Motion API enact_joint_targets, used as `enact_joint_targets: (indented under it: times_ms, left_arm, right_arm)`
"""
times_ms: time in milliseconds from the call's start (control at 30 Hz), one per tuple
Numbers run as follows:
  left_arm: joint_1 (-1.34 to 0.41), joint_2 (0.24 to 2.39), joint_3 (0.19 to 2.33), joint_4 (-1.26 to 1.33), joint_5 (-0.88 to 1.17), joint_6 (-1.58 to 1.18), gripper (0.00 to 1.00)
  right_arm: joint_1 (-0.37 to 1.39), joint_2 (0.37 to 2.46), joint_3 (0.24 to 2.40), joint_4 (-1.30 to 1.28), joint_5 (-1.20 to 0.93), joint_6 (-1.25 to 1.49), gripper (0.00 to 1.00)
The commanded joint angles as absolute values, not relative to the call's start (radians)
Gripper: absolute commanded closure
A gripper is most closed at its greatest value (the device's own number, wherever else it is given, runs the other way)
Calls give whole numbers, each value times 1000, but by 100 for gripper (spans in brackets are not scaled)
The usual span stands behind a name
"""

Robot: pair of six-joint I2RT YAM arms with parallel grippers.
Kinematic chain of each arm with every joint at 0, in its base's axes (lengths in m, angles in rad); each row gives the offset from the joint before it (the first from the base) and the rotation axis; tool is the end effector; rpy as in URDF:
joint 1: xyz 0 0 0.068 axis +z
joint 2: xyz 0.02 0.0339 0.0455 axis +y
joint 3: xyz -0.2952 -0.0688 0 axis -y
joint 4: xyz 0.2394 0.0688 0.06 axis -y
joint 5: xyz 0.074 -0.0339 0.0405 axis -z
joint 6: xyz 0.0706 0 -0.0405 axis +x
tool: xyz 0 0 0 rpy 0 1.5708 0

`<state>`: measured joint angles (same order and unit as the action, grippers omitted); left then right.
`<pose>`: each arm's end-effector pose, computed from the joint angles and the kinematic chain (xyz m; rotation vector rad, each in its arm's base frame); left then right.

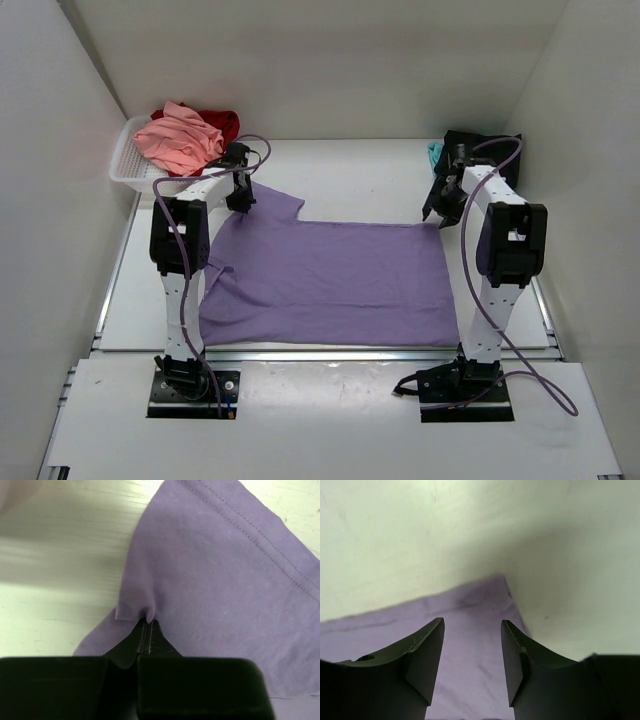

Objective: Fold and stack the t-shirts
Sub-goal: Grap the side of the flattened tshirt furthest away from the robot with both arms

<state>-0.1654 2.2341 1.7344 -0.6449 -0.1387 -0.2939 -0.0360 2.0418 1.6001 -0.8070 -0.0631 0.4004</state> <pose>0.4949 -0.0727 0.1530 -0.2135 2.6873 0.0495 0.4416 -0.0115 0.1914 0.5987 2.7673 0.1712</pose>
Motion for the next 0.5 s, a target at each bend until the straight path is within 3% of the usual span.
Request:
enact_joint_targets:
  times_ms: [0, 333, 367, 400, 467]
  left_arm:
    - [-163, 2244, 1720, -677, -112, -291, 100]
    - [-167, 2163, 1738, -654, -65, -317, 100]
    - [-172, 2157, 1743, -658, -64, -318, 100]
    - [-169, 2151, 1740, -649, -58, -322, 100]
    - [-160, 2134, 1738, -649, -54, -318, 100]
  right_arm:
    - [-49, 2081, 1695, -837, -6, 420, 53]
    - [-28, 2194, 1755, -910, 29, 397, 55]
    - [-28, 2195, 1753, -902, 22, 403, 63]
    - [-26, 2198, 1752, -908, 17, 399, 82]
    - [-25, 2201, 1758, -913, 17, 397, 100]
